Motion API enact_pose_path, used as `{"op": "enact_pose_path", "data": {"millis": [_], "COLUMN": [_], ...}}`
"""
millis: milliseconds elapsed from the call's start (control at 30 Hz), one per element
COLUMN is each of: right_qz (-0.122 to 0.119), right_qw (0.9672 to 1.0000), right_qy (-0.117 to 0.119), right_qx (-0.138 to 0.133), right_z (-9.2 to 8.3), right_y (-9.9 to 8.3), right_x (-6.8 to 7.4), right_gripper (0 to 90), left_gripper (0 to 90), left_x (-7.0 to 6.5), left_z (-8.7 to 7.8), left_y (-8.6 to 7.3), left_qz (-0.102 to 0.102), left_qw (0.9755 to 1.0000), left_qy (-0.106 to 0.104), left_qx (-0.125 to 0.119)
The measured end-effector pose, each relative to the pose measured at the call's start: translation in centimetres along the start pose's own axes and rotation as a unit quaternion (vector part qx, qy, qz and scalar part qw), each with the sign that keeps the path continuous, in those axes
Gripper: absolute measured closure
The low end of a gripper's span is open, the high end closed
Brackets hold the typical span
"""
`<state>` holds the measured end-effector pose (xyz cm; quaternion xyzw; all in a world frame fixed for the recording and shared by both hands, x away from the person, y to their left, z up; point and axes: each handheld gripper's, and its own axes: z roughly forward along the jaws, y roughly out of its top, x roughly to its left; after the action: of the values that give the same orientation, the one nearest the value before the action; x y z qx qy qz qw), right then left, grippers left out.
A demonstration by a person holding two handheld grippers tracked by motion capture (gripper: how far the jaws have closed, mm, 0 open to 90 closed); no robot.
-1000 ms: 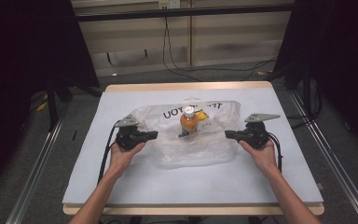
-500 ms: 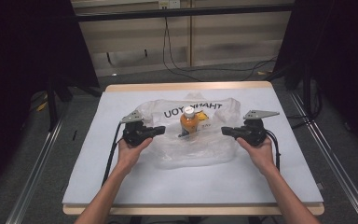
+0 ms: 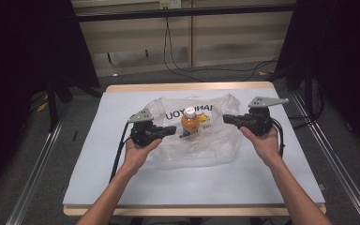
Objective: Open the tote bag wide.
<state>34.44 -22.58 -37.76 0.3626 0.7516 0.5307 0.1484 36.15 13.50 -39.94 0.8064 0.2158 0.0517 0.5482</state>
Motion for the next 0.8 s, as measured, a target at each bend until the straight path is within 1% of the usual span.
{"op": "enact_pose_path", "data": {"millis": [33,100,167,200,267,300,333,367,400,467,500,533,567,600,633,667,700,733,767,800], "right_qz": [-0.004,-0.006,-0.008,-0.009,-0.014,-0.015,-0.009,-0.003,0.001,0.014,0.022,0.025,0.032,0.039,0.043,0.048,0.052,0.055,0.061,0.062], "right_qw": [1.0,0.9999,0.9998,0.9997,0.9997,0.9997,0.9997,0.9998,0.9998,0.9995,0.9992,0.9986,0.9982,0.9974,0.9962,0.995,0.9941,0.9933,0.9923,0.9911], "right_qy": [0.001,0.001,0.005,0.004,0.0,-0.004,-0.007,-0.01,-0.015,-0.027,-0.03,-0.035,-0.034,-0.032,-0.034,-0.033,-0.029,-0.031,-0.03,-0.029], "right_qx": [-0.003,-0.008,-0.02,-0.023,-0.021,-0.019,-0.02,-0.018,-0.012,0.005,0.017,0.031,0.039,0.052,0.067,0.081,0.09,0.097,0.103,0.114], "right_z": [0.2,0.7,1.0,1.3,1.9,2.3,2.8,3.3,3.8,5.0,5.6,6.2,6.6,7.1,7.6,8.1,8.3,8.5,8.5,8.6], "right_y": [0.6,1.8,2.9,3.3,4.1,4.4,4.6,4.7,4.6,3.8,3.1,2.3,1.6,0.6,-0.3,-1.5,-2.4,-3.1,-3.7,-4.3], "right_x": [-0.1,-0.1,-0.1,-0.2,-0.5,-0.8,-1.3,-1.9,-2.5,-4.0,-4.7,-5.3,-5.7,-6.2,-6.5,-6.8,-7.0,-7.1,-7.2,-7.4], "right_gripper": [90.0,90.0,90.0,90.0,90.0,90.0,90.0,90.0,90.0,90.0,90.0,90.0,90.0,90.0,90.0,90.0,90.0,90.0,90.0,90.0], "left_gripper": [90.0,90.0,90.0,90.0,90.0,90.0,90.0,90.0,90.0,90.0,90.0,90.0,90.0,90.0,90.0,90.0,90.0,90.0,90.0,90.0], "left_x": [-0.2,0.3,1.1,1.5,2.4,3.0,3.0,4.0,4.5,5.4,5.8,6.2,6.5,6.8,7.2,7.3,7.3,7.5,7.6,7.8], "left_z": [-0.3,-0.9,-1.5,-1.6,-1.4,-1.0,-1.0,-0.1,0.4,1.7,2.5,3.1,3.9,4.6,5.4,6.0,6.3,6.5,6.6,6.6], "left_y": [0.4,1.2,2.1,2.6,3.6,3.9,3.9,4.4,4.4,4.0,3.5,3.0,2.4,1.6,0.6,-0.1,-0.8,-1.4,-1.9,-2.4], "left_qz": [0.005,0.011,0.0,0.003,0.007,0.004,0.004,0.004,0.002,-0.007,-0.011,-0.013,-0.012,-0.013,-0.021,-0.02,-0.017,-0.025,-0.032,-0.03], "left_qw": [1.0,0.9997,0.999,0.9988,0.9984,0.9983,0.9983,0.9985,0.9983,0.9975,0.9966,0.9959,0.9938,0.9911,0.99,0.988,0.9863,0.9861,0.9844,0.9823], "left_qy": [0.0,0.0,0.011,0.016,0.03,0.036,0.036,0.046,0.056,0.069,0.073,0.074,0.08,0.087,0.078,0.077,0.077,0.072,0.078,0.086], "left_qx": [-0.007,-0.022,-0.042,-0.046,-0.046,-0.045,-0.045,-0.03,-0.017,0.015,0.035,0.05,0.076,0.1,0.116,0.133,0.145,0.148,0.154,0.163]}}
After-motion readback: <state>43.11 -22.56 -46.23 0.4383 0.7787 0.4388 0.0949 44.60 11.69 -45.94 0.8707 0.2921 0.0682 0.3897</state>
